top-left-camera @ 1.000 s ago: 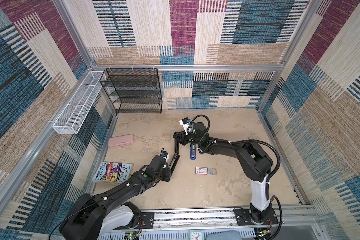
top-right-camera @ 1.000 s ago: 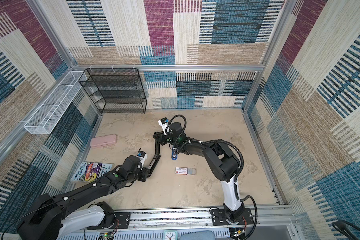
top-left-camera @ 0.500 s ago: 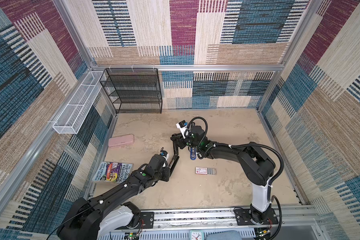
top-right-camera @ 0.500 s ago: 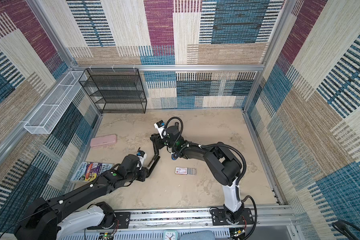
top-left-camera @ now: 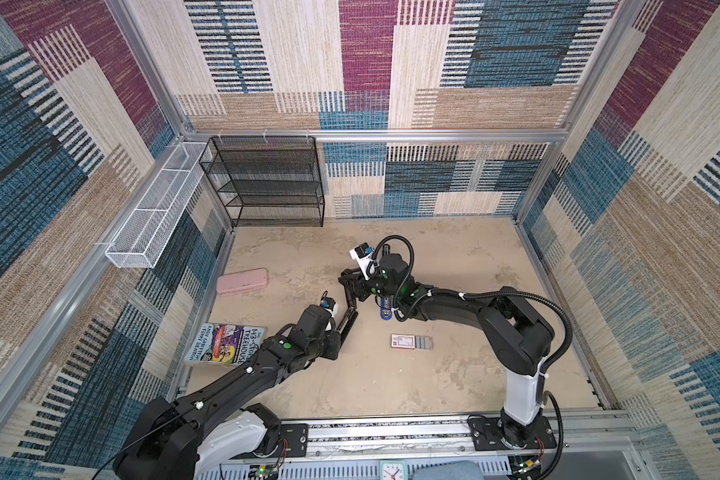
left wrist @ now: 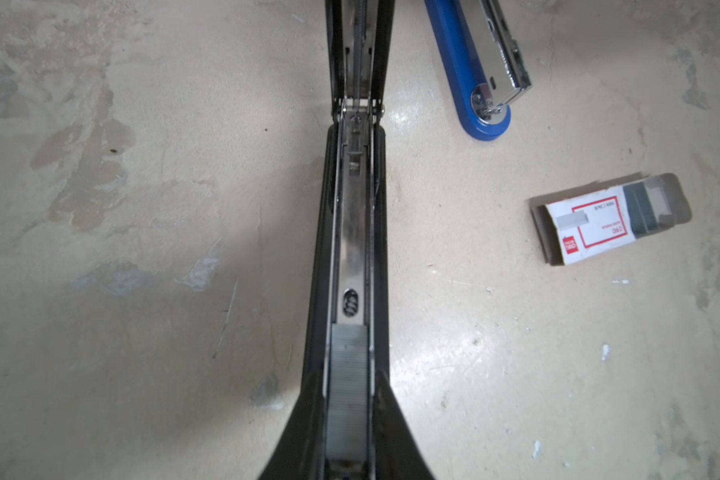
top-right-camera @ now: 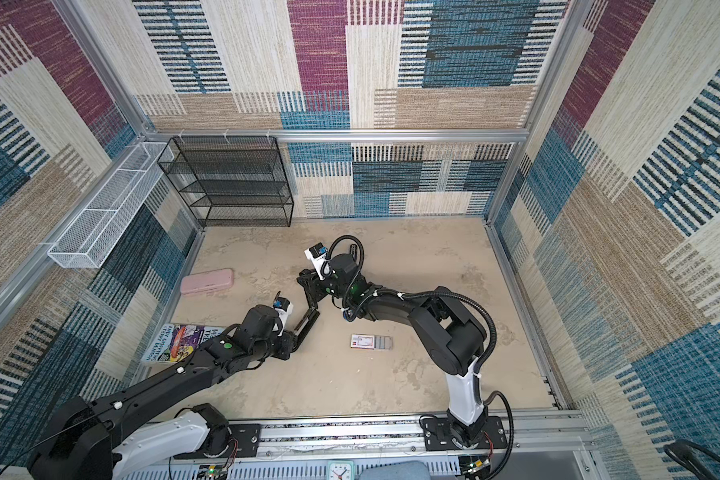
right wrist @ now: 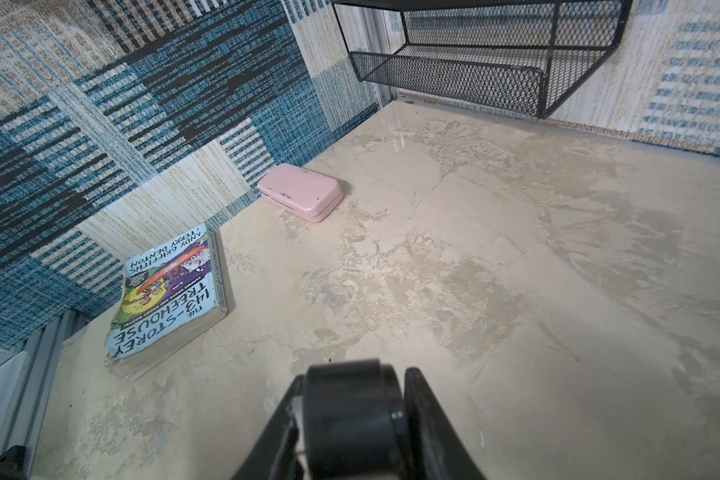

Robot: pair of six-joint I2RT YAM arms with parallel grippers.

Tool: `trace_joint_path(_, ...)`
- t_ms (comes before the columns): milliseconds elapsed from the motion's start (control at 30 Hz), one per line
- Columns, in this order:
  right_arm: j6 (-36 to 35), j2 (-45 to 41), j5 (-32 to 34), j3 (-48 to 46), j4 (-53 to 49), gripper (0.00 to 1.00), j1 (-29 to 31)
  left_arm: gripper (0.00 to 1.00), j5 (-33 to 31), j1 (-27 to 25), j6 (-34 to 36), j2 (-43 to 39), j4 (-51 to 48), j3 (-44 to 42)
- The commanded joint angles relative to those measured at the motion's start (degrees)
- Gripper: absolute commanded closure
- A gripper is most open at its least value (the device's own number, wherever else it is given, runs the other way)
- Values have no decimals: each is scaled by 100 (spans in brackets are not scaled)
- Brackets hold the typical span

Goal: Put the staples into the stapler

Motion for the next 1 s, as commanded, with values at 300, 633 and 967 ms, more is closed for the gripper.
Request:
trace_joint_path(300, 899, -81, -1074, 25, -118, 63, 278, 100, -307, 11, -7, 32, 1487, 322)
trace_joint_path(633, 926, -78, -1065, -2, -91, 61, 324, 100, -307, 11, 54, 190, 1481, 488)
trace_joint_path(967, 934, -49, -974, 6, -125, 58, 349, 100, -303, 11, 133, 397, 1481, 648)
